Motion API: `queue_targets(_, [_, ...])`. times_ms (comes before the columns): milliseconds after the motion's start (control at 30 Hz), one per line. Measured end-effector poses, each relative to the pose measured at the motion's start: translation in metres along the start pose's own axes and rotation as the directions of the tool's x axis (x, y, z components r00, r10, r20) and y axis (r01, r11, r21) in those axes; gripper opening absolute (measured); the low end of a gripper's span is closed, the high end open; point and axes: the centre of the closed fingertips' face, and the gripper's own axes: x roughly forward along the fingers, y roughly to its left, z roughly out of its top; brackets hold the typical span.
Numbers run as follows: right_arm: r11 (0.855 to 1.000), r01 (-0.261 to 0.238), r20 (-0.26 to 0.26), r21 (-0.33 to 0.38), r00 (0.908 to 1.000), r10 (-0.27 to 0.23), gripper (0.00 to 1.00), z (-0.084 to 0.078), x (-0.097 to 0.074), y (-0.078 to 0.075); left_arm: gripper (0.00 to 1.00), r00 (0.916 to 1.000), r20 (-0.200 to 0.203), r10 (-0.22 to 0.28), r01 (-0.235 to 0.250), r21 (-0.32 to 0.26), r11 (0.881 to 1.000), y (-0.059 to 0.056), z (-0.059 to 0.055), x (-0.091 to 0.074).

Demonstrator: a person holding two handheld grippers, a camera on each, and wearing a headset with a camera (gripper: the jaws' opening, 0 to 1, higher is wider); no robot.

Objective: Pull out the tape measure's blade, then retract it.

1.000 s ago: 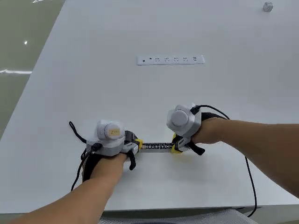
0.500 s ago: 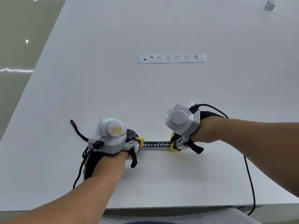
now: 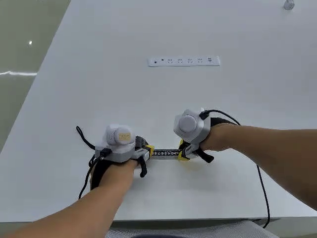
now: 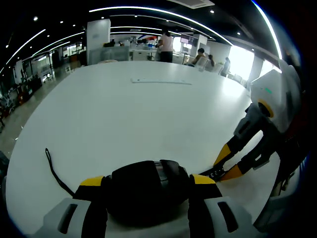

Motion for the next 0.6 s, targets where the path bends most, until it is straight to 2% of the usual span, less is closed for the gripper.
queue_targets(600, [1.000,-0.005,0.016,-0.003,0.9999,0.005,0.15,0.0101,0.0061,0.0021,0.63,1.0000,-0.006,-0.003,0.003,-0.001,1.000,-0.0002,-0.0004,0.0001])
